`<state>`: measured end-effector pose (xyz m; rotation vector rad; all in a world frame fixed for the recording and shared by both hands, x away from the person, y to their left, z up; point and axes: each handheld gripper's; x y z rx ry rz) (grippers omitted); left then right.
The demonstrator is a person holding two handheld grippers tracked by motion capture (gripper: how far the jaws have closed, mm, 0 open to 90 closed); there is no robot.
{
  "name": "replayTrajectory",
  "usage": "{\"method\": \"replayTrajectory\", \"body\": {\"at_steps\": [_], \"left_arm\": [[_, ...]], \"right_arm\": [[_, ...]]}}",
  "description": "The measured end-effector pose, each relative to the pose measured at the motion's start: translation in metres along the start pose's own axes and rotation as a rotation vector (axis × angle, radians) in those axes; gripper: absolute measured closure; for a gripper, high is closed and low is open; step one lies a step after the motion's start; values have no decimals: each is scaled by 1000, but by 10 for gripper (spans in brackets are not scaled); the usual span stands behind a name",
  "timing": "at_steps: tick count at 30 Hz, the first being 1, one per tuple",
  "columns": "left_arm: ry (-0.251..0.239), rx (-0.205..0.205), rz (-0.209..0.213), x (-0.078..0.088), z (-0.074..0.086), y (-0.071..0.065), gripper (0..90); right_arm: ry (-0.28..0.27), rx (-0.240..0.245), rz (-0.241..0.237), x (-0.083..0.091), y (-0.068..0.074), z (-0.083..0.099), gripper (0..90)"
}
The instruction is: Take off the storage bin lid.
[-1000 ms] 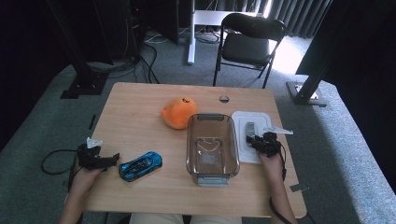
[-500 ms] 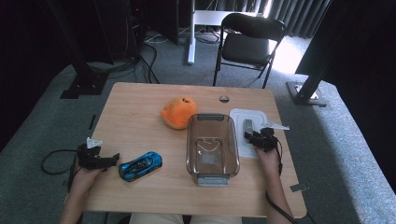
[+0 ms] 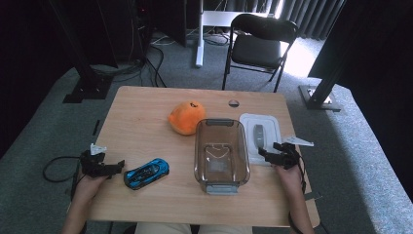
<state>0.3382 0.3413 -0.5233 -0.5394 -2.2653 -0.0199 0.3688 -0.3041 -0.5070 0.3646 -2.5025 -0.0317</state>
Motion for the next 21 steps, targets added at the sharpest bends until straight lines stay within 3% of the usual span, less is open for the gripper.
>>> {"method": "replayTrajectory", "body": {"at_steps": [7,13,16,21], "left_arm": [[-1,-1,3,0,0,0,17],[-7,5,11,1,0,1,17],[-12,9,18,1,1,2,17],[3,-8,3,0,0,0,18]], "right_arm": [[-13,55,0,13,5,17,135],[-1,62,-33,24,9,32,141],[-13,93,-50,34,15,41,141],[13,170,-63,44,25,52,141]]}}
Point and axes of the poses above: each handheld gripper's, and its own axes: x roughly backward along the jaws, z roughly out of its underside, y roughly to its left, and after that the axes turned 13 degrees about z, right-handed
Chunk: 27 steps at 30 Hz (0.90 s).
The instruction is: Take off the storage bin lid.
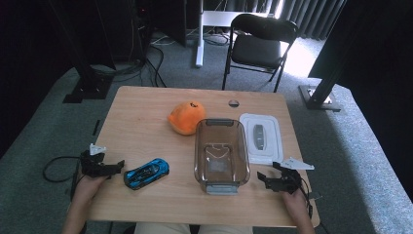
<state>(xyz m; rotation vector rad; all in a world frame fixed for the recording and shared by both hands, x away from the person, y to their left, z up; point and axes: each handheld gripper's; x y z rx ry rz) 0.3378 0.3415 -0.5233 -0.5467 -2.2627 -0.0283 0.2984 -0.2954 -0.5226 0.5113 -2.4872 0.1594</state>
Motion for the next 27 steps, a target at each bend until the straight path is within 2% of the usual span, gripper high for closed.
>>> {"method": "replayTrajectory", "body": {"at_steps": [5,11,14,17,27], "left_arm": [[0,-6,7,0,0,0,17],[2,-22,23,0,0,-1,17],[5,-27,27,0,1,-1,17],[5,-29,29,0,1,-1,17],[9,-48,48,1,1,-2,17]], "right_arm": [[2,21,-44,8,5,7,142],[64,77,-48,12,11,12,143],[103,122,-26,12,17,13,142],[120,154,-15,11,20,13,142],[130,175,29,11,24,14,139]]}}
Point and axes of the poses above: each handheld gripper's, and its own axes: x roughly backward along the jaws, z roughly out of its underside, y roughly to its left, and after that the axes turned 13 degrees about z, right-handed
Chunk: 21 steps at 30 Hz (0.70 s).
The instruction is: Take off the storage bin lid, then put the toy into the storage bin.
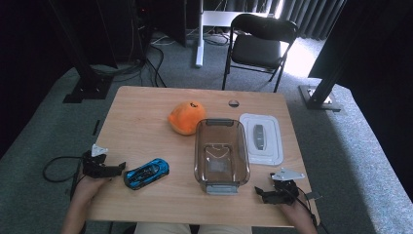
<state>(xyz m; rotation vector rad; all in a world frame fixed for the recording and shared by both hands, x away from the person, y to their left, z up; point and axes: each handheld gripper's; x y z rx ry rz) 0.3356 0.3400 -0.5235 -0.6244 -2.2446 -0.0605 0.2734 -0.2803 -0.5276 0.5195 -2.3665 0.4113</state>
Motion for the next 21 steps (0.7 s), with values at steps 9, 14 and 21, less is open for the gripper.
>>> {"method": "replayTrajectory", "body": {"at_steps": [9,14,21], "left_arm": [[2,-6,6,0,0,-1,17],[5,-27,26,0,0,0,18],[21,-28,39,0,-3,3,18]], "right_arm": [[-4,2,-2,1,1,1,139],[-1,3,-5,1,2,0,139],[-3,6,-7,1,2,0,138]]}}
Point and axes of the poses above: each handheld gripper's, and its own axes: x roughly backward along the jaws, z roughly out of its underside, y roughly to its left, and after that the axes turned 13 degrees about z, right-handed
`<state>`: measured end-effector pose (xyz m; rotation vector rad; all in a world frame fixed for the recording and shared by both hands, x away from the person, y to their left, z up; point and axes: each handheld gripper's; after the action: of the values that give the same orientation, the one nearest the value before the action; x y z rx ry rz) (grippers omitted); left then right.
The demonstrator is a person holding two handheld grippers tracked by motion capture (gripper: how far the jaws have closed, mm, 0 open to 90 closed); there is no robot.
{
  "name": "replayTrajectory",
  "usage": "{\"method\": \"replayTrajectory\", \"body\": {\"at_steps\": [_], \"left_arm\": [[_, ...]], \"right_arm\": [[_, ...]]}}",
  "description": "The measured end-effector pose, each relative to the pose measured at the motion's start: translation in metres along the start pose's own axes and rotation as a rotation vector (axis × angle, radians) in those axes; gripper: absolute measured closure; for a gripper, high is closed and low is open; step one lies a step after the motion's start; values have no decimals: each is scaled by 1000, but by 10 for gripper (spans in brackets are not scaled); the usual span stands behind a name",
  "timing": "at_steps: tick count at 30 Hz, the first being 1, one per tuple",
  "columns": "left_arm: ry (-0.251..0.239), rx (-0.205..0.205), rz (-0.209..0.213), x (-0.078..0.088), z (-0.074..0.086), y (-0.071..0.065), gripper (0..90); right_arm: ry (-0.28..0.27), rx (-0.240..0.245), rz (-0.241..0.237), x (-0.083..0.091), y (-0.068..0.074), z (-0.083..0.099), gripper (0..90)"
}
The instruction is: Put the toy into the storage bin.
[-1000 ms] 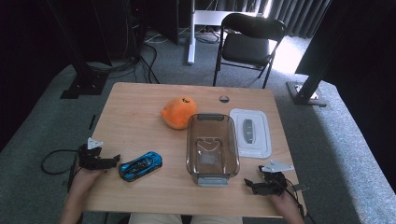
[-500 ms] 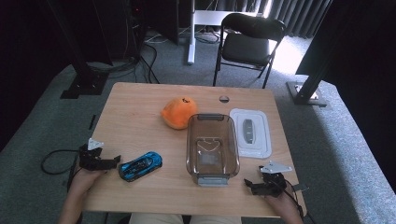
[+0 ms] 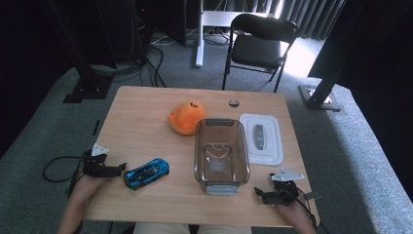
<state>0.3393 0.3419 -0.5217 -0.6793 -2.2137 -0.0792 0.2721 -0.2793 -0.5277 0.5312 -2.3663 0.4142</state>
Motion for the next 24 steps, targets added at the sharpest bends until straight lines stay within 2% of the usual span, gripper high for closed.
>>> {"method": "replayTrajectory", "body": {"at_steps": [4,6,10,14,18,22,24], "left_arm": [[9,2,4,-1,-3,2,33],[6,17,31,-1,-7,4,33],[22,9,40,-1,-13,4,33],[36,-11,52,1,-24,-2,33],[34,-35,91,2,-40,-11,32],[32,-39,104,0,-50,-17,32],[36,-59,114,-4,-61,-24,31]], "right_arm": [[-1,0,0,0,0,0,138],[0,0,0,0,0,0,139],[0,0,0,0,0,0,138],[-1,1,0,0,0,0,138],[-1,0,0,0,0,0,139],[-1,1,0,0,0,0,139],[-1,1,0,0,0,0,139]]}}
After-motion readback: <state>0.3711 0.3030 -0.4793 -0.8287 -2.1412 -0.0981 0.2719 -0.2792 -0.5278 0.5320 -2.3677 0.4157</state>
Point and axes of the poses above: each handheld gripper's, and its own axes: x roughly backward along the jaws, z roughly out of its underside, y roughly to its left, and after that the axes turned 13 degrees about z, right-handed
